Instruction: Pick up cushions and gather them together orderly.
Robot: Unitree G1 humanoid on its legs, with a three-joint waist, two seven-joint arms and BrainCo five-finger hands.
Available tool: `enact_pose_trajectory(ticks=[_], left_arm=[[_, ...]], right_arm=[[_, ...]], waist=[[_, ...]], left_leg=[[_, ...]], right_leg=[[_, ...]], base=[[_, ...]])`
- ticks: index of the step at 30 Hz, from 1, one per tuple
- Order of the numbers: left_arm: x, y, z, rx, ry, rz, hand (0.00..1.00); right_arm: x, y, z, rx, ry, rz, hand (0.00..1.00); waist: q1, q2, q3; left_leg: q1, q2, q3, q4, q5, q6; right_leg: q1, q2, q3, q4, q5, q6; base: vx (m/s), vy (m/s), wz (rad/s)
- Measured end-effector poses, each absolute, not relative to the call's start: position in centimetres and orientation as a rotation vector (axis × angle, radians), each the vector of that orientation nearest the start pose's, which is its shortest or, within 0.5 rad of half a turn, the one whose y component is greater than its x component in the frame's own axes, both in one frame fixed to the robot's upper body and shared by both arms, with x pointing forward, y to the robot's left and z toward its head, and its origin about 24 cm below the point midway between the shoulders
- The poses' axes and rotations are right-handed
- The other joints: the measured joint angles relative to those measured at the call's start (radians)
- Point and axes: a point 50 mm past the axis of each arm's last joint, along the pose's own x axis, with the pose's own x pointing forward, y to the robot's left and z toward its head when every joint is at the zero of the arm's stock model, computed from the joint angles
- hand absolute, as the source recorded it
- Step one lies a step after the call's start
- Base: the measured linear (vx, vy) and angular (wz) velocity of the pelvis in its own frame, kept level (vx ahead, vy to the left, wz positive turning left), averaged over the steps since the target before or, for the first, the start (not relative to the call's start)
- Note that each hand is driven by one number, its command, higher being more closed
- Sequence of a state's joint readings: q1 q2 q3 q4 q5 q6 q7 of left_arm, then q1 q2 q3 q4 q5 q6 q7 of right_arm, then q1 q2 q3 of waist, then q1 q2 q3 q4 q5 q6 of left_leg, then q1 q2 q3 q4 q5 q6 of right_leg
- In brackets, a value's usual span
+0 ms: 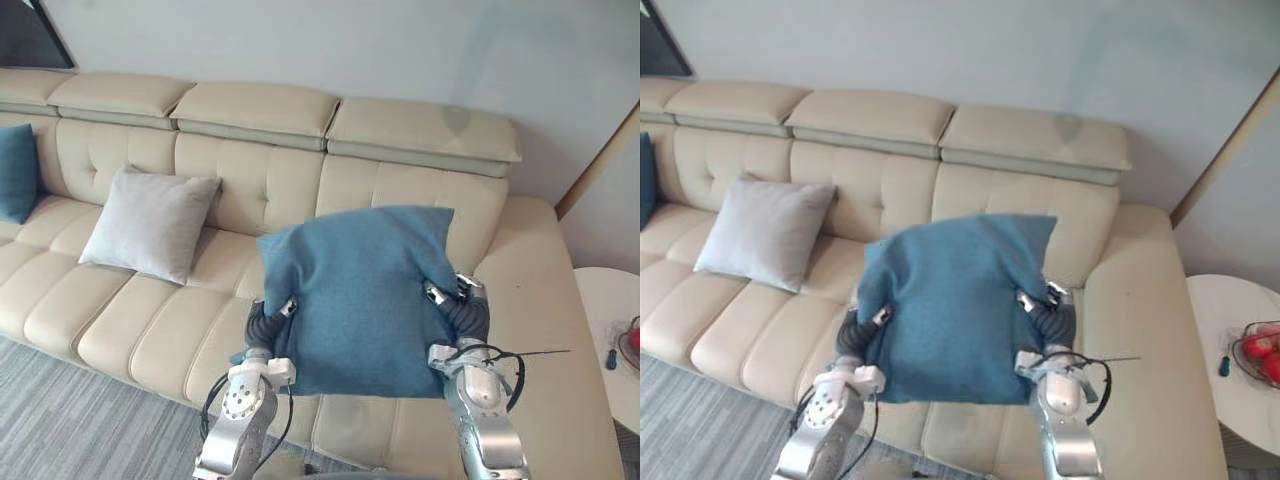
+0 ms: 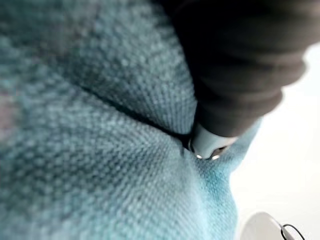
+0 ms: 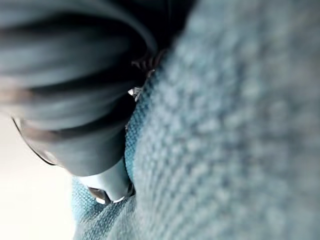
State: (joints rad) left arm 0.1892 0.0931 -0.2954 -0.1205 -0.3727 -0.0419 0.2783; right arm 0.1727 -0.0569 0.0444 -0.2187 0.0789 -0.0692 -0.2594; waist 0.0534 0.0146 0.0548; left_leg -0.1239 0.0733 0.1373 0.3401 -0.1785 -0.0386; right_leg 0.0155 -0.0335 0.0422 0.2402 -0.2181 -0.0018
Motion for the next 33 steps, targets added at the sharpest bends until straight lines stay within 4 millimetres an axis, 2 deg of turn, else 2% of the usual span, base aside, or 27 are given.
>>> enact_pose_trajectory(ticks=[3,9,15,17,19,21,23,24,27,28,30,31,33], left_arm=[[20.8,11.8,2.2,-0.289,0.132,0.044,1.00],[20.3,11.8,1.8,-0.274,0.151,0.035,1.00],[20.6,11.8,2.0,-0.271,0.141,0.033,1.00],[21.1,11.7,2.5,-0.265,0.119,0.030,1.00],[22.6,11.5,3.4,-0.239,0.071,0.031,1.00],[24.3,11.4,4.6,-0.201,0.015,0.038,1.00],[27.1,11.0,6.6,-0.157,-0.061,0.045,1.00],[27.7,11.0,7.0,-0.147,-0.075,0.048,1.00],[31.5,10.8,10.4,-0.084,-0.174,0.070,1.00],[32.0,10.7,10.9,-0.075,-0.187,0.073,1.00],[34.5,10.5,14.7,-0.049,-0.291,0.096,1.00],[34.9,10.5,15.5,-0.049,-0.310,0.101,1.00],[36.8,10.4,20.2,-0.061,-0.424,0.138,1.00]], right_arm=[[21.7,-16.9,5.8,0.050,-0.106,-0.257,1.00],[21.3,-16.7,5.3,0.013,-0.087,-0.256,1.00],[21.9,-16.6,5.0,-0.044,-0.077,-0.241,1.00],[22.4,-16.7,5.1,-0.069,-0.082,-0.248,1.00],[23.5,-16.5,5.7,-0.069,-0.111,-0.260,1.00],[24.8,-16.3,6.9,-0.084,-0.166,-0.273,1.00],[27.2,-16.1,8.8,-0.116,-0.240,-0.290,1.00],[27.7,-16.1,9.2,-0.122,-0.253,-0.295,1.00],[30.4,-15.7,12.7,-0.132,-0.372,-0.345,1.00],[30.8,-15.7,13.3,-0.139,-0.390,-0.351,1.00],[32.6,-15.3,17.3,-0.144,-0.508,-0.401,1.00],[32.9,-15.3,18.0,-0.137,-0.527,-0.411,1.00],[34.4,-15.1,22.2,-0.126,-0.634,-0.489,1.00]], waist=[[-0.020,-0.013,0.001],[-0.024,-0.010,-0.002],[-0.032,-0.003,-0.008],[-0.032,-0.002,-0.007],[-0.030,0.001,-0.004],[-0.028,0.001,-0.004],[-0.025,0.003,-0.003],[-0.024,0.003,-0.002],[-0.022,0.012,0.014],[-0.022,0.014,0.017],[-0.024,0.028,0.045],[-0.024,0.030,0.055],[-0.029,0.042,0.074]], left_leg=[[0.007,-0.023,0.038,-0.042,0.005,0.008],[0.049,-0.058,0.108,-0.167,0.059,0.023],[-0.050,-0.047,0.126,-0.198,0.103,0.022],[-0.088,-0.043,0.127,-0.200,0.115,0.021],[-0.143,-0.036,0.130,-0.200,0.134,0.021],[-0.205,-0.032,0.130,-0.201,0.156,0.019],[-0.275,-0.028,0.131,-0.229,0.197,0.019],[-0.285,-0.028,0.130,-0.240,0.208,0.018],[-0.353,-0.023,0.128,-0.286,0.266,0.015],[-0.359,-0.023,0.127,-0.294,0.273,0.015],[-0.403,-0.023,0.124,-0.329,0.317,0.014],[-0.406,-0.023,0.124,-0.335,0.324,0.014],[-0.464,-0.022,0.116,-0.358,0.358,0.011]], right_leg=[[-0.031,-0.022,0.038,-0.005,0.004,0.011],[-0.077,-0.050,0.099,-0.024,0.018,0.045],[-0.187,-0.035,0.120,-0.037,0.066,0.049],[-0.228,-0.030,0.125,-0.036,0.079,0.049],[-0.289,-0.022,0.130,-0.029,0.095,0.048],[-0.358,-0.015,0.132,-0.013,0.106,0.048],[-0.452,-0.006,0.136,0.005,0.125,0.045],[-0.468,-0.005,0.136,0.006,0.130,0.045],[-0.564,0.008,0.135,0.023,0.156,0.043],[-0.576,0.009,0.135,0.027,0.159,0.043],[-0.645,0.015,0.132,0.050,0.171,0.046],[-0.652,0.016,0.132,0.055,0.171,0.046],[-0.727,0.021,0.123,0.076,0.180,0.042]], base=[[0.00,0.164,-0.45],[-0.03,0.074,-0.32],[-0.01,-0.023,-0.12],[-0.02,-0.030,-0.06],[-0.08,-0.036,-0.05],[-0.13,-0.039,-0.03],[-0.18,-0.061,-0.04],[-0.17,-0.061,-0.04],[-0.15,-0.045,0.00],[-0.13,-0.030,0.03],[-0.11,-0.025,0.03],[-0.09,-0.024,0.07],[-0.08,-0.028,0.10]])
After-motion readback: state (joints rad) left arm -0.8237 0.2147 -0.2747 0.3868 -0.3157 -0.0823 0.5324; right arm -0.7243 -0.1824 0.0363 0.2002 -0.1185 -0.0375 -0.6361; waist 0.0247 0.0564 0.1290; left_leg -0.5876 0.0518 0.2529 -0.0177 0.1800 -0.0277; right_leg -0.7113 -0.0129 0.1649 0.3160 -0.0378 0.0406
